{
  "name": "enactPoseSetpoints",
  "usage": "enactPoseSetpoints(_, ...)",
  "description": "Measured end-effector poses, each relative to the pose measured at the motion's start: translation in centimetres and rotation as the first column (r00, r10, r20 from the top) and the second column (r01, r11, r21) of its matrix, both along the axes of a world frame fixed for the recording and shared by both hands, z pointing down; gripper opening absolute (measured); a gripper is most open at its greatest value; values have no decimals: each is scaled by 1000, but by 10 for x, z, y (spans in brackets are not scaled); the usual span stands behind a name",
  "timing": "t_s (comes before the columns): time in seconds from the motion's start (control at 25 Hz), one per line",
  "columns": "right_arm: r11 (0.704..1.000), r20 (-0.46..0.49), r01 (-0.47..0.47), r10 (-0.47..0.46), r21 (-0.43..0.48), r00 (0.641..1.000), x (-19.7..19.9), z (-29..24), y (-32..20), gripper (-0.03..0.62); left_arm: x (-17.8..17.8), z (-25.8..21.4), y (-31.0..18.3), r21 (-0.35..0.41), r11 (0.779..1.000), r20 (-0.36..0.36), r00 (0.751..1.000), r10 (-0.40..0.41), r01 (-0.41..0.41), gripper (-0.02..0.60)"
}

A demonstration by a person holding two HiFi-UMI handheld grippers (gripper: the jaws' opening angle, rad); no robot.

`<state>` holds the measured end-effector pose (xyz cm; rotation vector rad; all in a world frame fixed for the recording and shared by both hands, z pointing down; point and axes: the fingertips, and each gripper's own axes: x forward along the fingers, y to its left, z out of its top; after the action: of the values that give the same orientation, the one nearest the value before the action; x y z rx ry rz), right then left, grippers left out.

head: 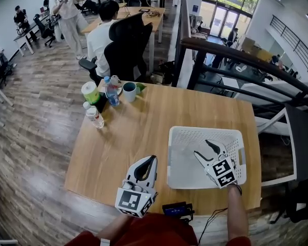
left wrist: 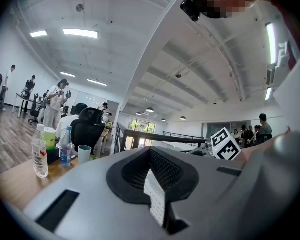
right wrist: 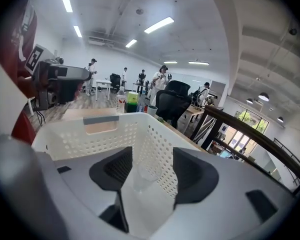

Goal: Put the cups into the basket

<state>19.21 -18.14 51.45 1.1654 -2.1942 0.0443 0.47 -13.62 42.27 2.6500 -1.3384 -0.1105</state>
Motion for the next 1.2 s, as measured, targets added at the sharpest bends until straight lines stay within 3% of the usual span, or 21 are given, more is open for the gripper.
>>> enactPoseSetpoints(0.48, 988, 67, -27, 17, 150, 998, -9, -53, 10, 253, 2, -2, 0, 8, 1000, 6, 1000, 9, -9, 6)
enactPoseSetpoints(0.92, 972, 136, -68, 38, 224, 990, -15, -83, 28, 253, 5, -2, -2, 9, 1000, 11, 1000, 18, -18, 6)
enactPoseSetpoints(1.2, 960, 240, -137, 77, 243, 968, -18, -94, 45, 253, 6, -5, -4, 23, 999, 17, 1000, 22, -23, 6)
